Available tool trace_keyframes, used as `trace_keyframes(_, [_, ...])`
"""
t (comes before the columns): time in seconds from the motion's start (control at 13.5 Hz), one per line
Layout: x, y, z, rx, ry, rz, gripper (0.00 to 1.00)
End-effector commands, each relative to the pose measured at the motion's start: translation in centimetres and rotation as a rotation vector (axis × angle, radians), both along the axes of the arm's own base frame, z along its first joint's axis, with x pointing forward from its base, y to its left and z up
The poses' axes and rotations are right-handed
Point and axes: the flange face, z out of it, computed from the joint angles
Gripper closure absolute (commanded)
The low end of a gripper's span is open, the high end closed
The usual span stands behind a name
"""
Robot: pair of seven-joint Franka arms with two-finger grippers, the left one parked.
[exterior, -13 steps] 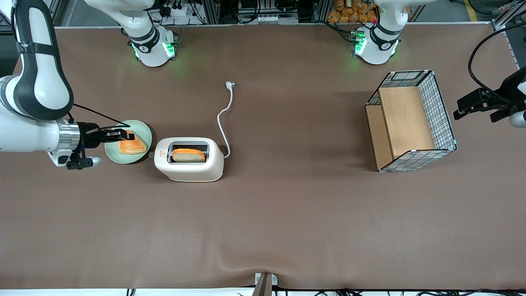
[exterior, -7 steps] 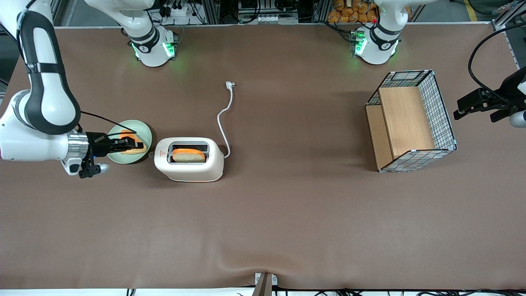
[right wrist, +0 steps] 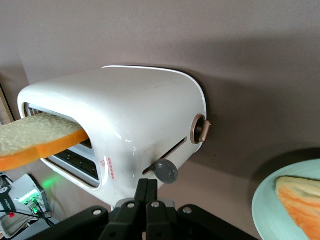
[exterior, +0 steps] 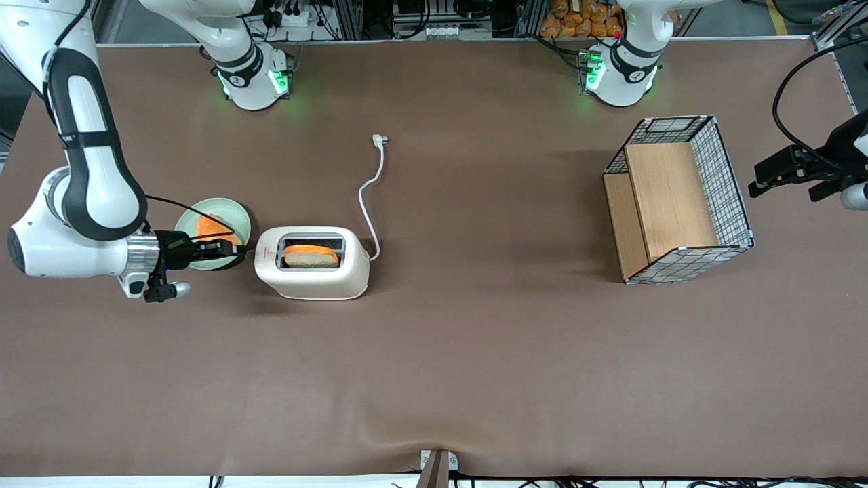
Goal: Press toaster button with right arm
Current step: 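Lower the right gripper onto the toaster's lever and press it down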
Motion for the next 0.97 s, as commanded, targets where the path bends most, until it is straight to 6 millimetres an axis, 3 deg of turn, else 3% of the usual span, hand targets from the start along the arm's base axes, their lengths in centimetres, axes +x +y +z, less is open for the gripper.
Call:
trace_keyframes(0.0, [-0.1,-0.1,-0.7,0.032,-0.017,-0.013,1.0])
trace_keyframes(0.89, [-0.6,-0.3,-3.8,0.083,0.0,-0.014,1.0])
